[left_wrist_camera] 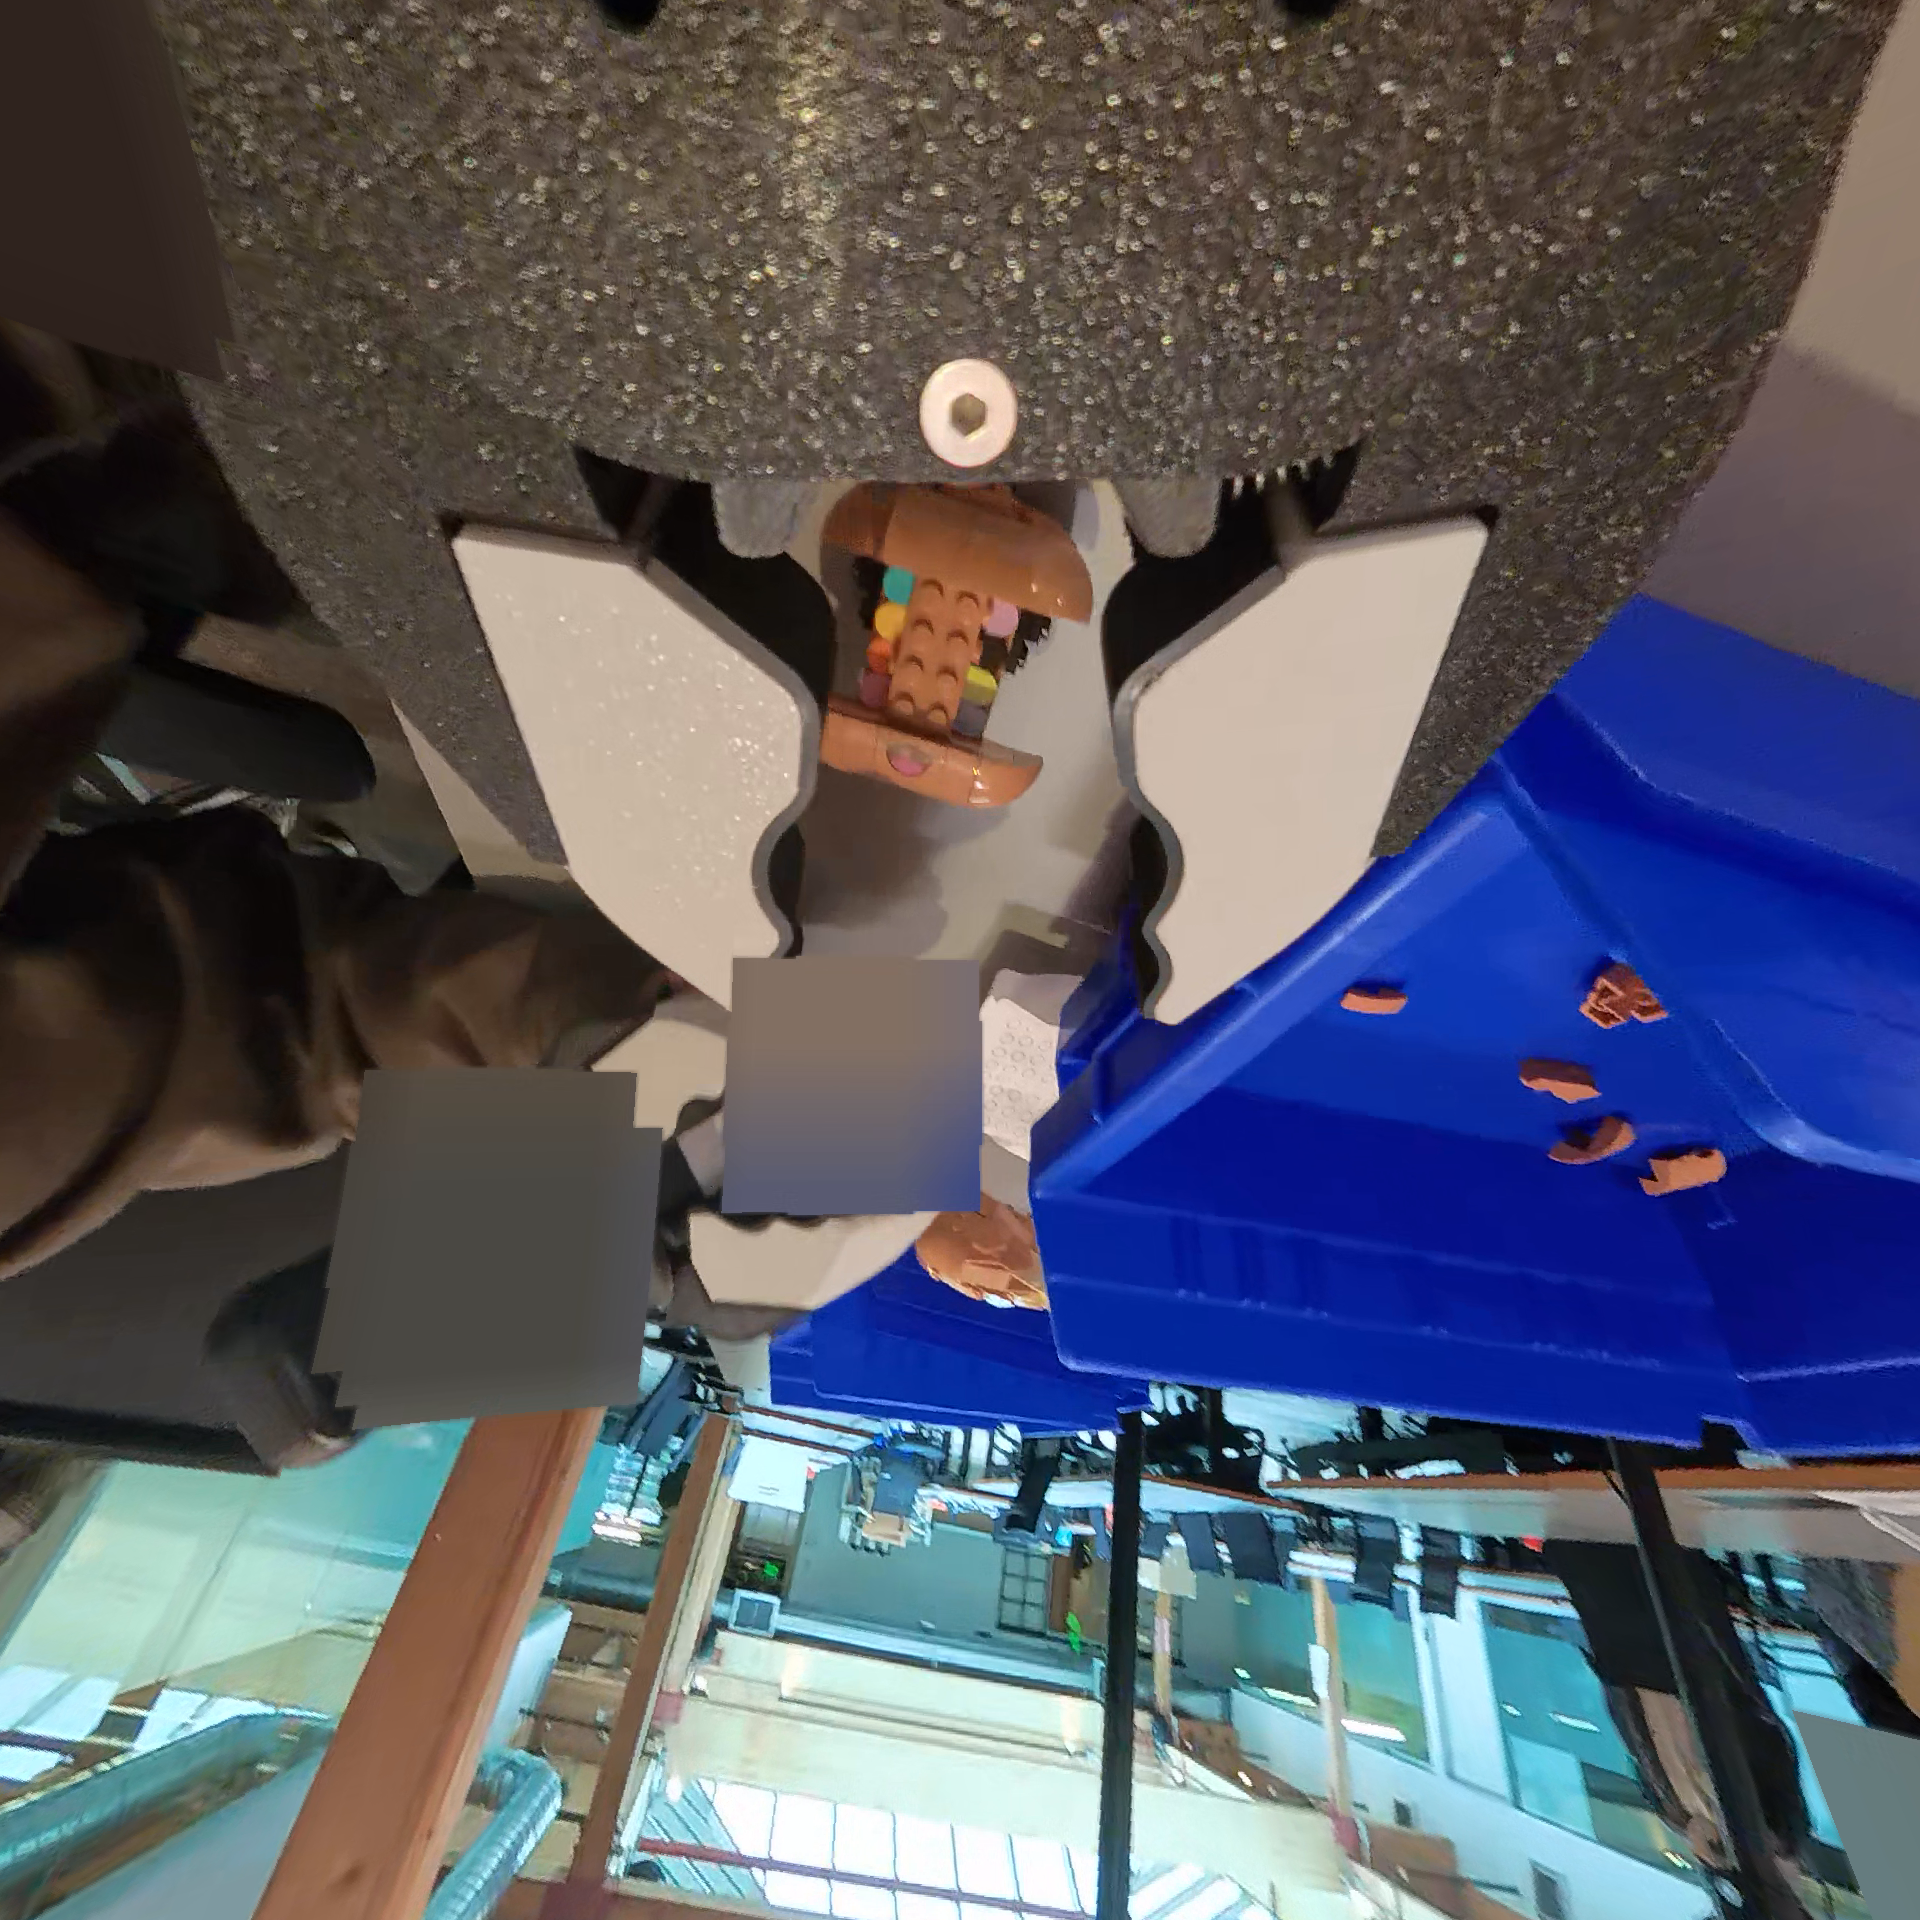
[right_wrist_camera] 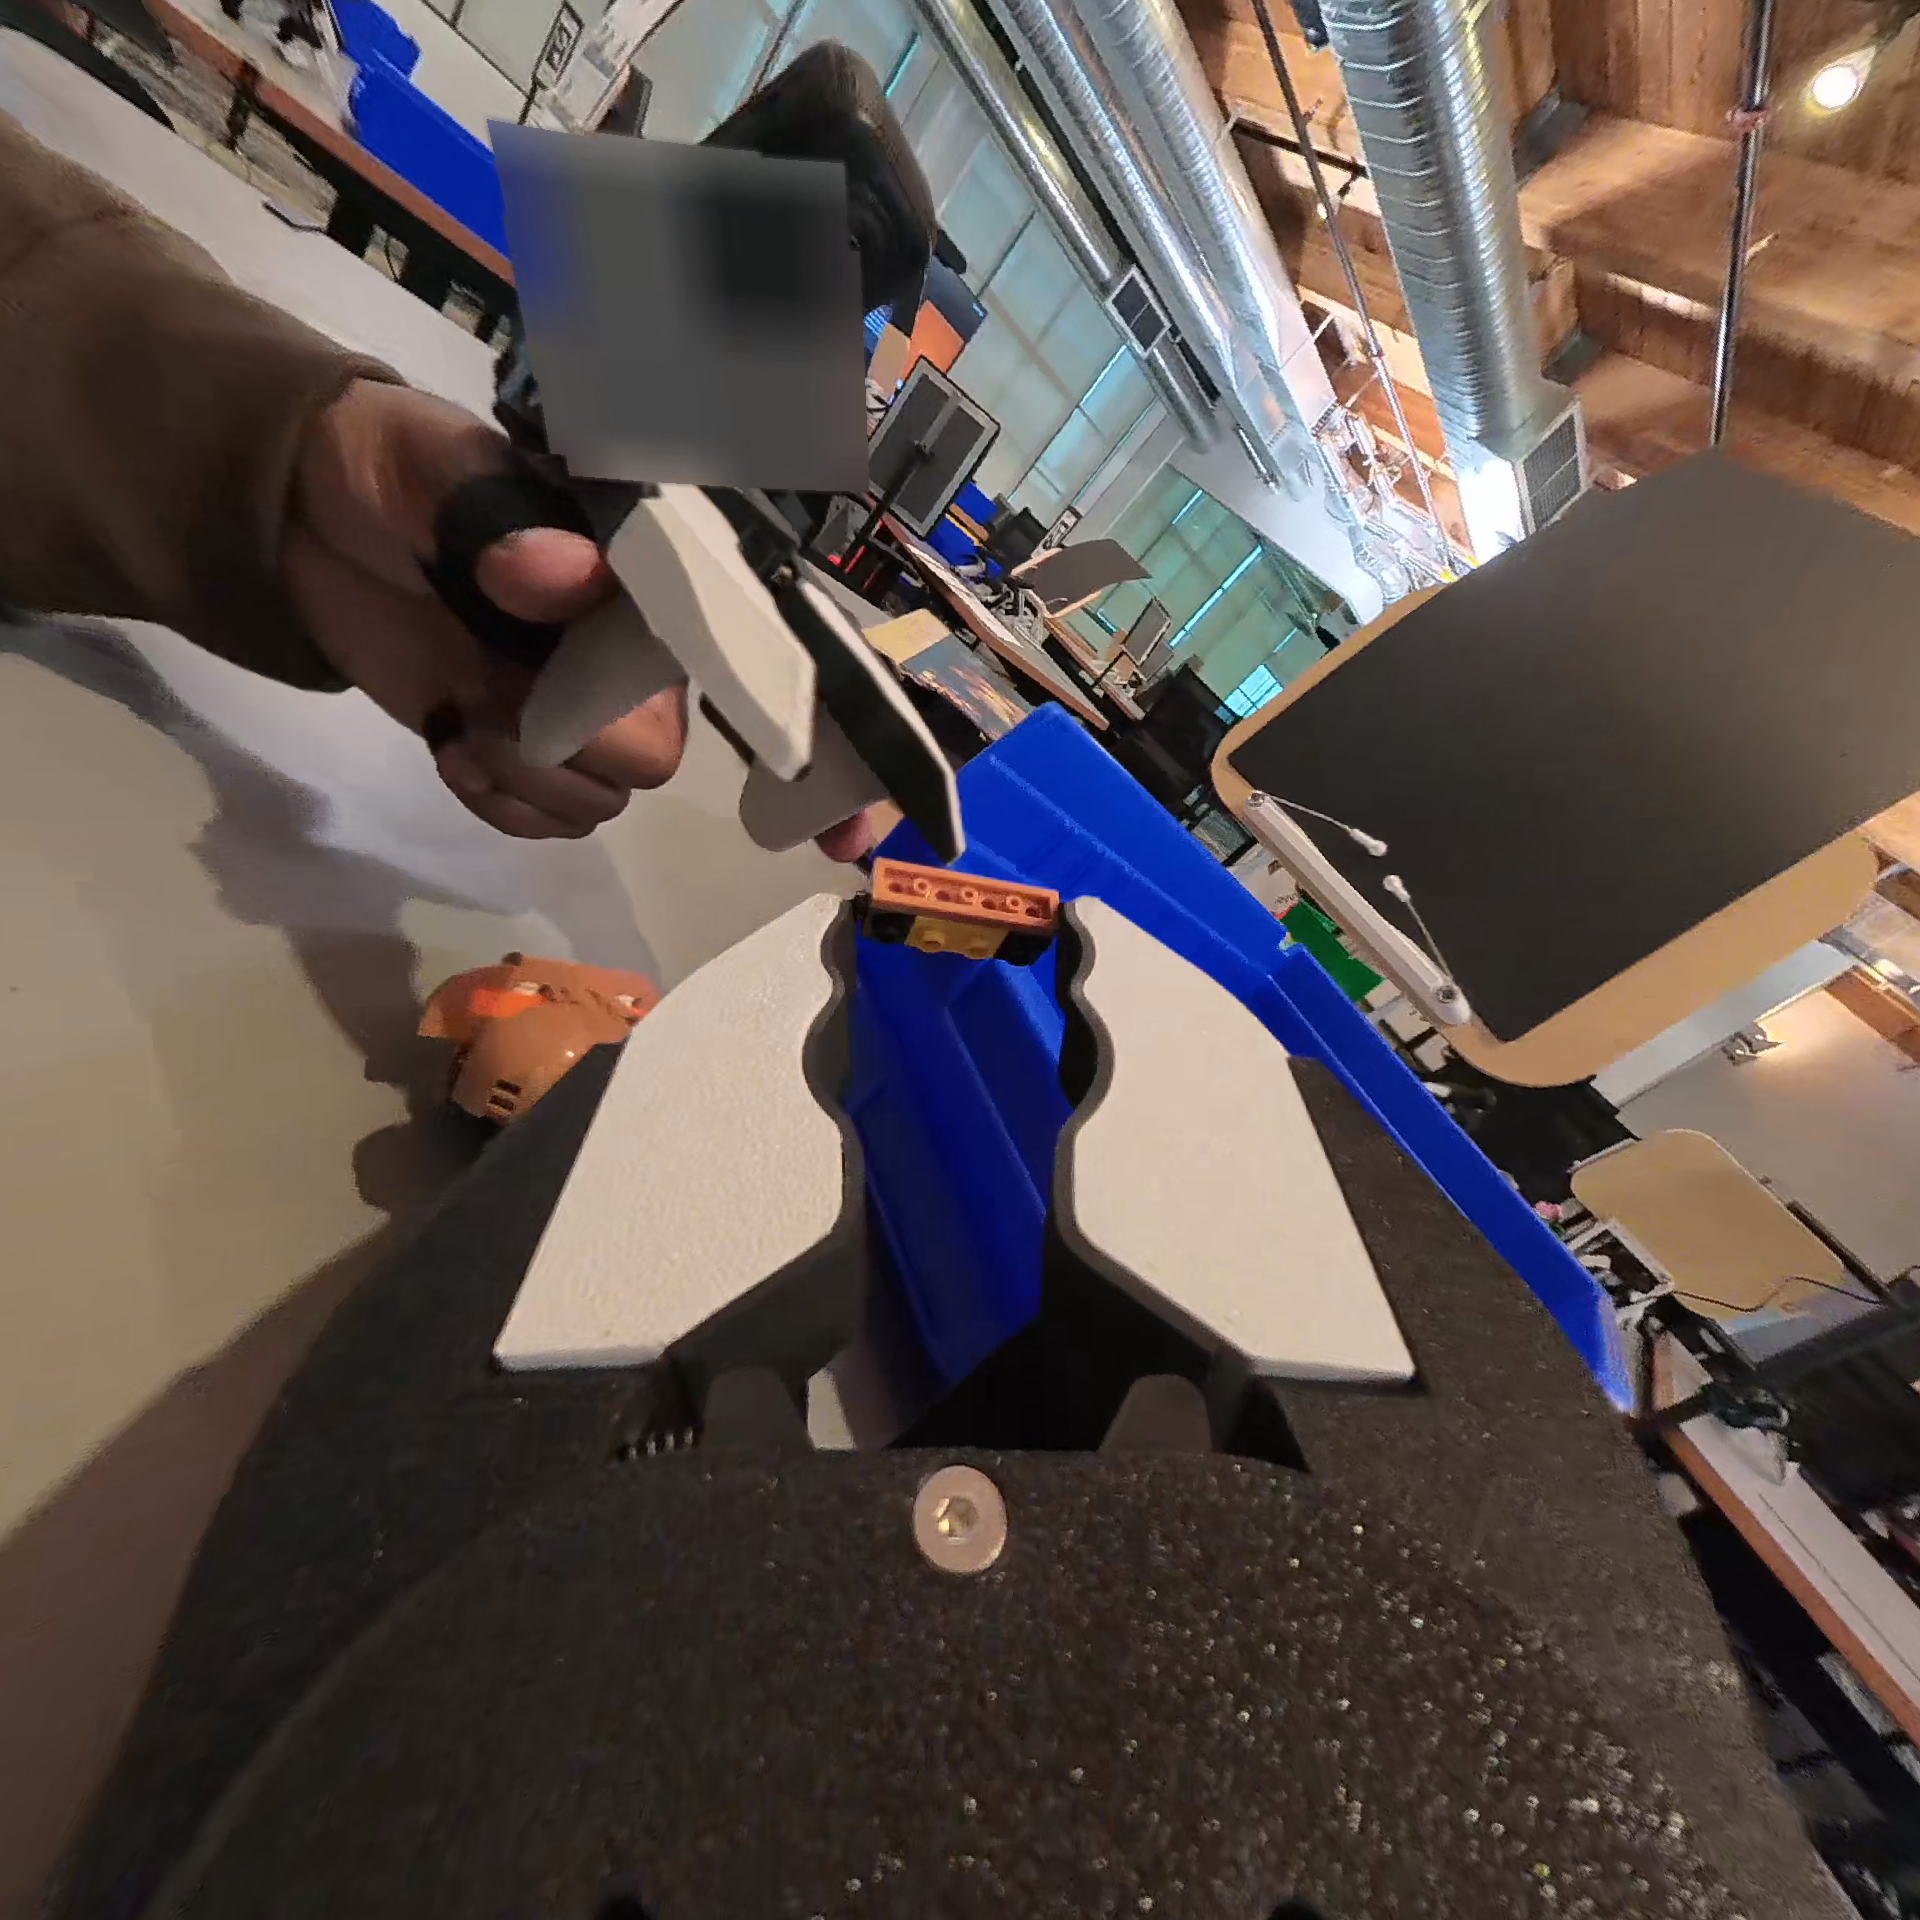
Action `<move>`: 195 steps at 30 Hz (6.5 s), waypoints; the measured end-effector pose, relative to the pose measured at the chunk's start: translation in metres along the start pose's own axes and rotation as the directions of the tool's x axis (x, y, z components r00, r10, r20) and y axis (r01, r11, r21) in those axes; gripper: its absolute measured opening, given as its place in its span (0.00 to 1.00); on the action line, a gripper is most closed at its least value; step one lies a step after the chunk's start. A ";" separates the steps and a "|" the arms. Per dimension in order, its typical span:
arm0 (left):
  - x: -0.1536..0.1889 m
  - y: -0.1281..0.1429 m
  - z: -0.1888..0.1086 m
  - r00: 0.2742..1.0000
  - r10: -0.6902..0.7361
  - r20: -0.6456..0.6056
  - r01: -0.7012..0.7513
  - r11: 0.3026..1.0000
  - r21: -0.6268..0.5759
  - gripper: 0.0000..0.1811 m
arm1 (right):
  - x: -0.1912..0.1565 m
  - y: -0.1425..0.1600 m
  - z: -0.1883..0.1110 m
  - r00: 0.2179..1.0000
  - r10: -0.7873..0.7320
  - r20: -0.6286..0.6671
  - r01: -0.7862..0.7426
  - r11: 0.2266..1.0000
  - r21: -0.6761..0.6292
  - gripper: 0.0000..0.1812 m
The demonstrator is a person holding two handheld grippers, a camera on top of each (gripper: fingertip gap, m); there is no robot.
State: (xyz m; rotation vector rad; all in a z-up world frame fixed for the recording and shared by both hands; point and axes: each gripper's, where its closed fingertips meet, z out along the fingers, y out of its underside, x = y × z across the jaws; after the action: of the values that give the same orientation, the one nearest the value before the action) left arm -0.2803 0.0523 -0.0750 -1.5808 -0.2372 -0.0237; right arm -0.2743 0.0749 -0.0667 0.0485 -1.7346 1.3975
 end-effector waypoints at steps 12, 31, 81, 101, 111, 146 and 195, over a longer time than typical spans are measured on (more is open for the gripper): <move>0.006 -0.015 0.015 0.973 0.128 0.192 -0.145 0.986 0.078 0.32 | 0.004 0.017 0.002 0.997 -0.021 -0.076 0.019 0.999 -0.029 0.20; -0.009 -0.010 0.002 0.975 -0.004 0.221 -0.010 0.998 0.062 0.31 | 0.009 0.020 0.007 0.965 -0.179 -0.193 0.159 0.980 -0.117 0.20; -0.001 -0.099 0.013 0.934 0.177 0.310 -0.217 0.971 0.100 0.28 | 0.036 -0.002 -0.001 0.950 -0.146 -0.275 0.126 0.988 -0.087 0.21; -0.043 -0.066 0.056 0.918 0.339 0.205 -0.314 0.938 -0.147 0.18 | 0.093 0.020 0.021 0.796 -0.493 -0.351 0.345 0.847 -0.405 0.20; -0.049 -0.046 0.069 0.887 0.385 0.254 -0.330 0.914 -0.234 0.05 | 0.084 0.022 0.026 0.766 -0.565 -0.306 0.410 0.796 -0.445 0.20; -0.007 -0.063 0.051 0.980 0.089 -0.175 -0.084 0.996 0.036 0.05 | 0.076 -0.026 0.010 0.726 0.632 0.273 -0.681 0.716 0.152 0.06; -0.040 -0.069 0.036 0.973 -0.200 -0.117 0.207 0.977 0.052 0.05 | 0.096 0.047 0.024 0.961 -0.002 -0.277 -0.092 0.940 -0.329 0.14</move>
State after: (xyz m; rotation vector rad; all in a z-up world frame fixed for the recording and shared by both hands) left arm -0.3360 0.0827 -0.0147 -1.4809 -0.3091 -0.2606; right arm -0.3715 0.1180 -0.0410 -0.3611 -1.7233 1.0607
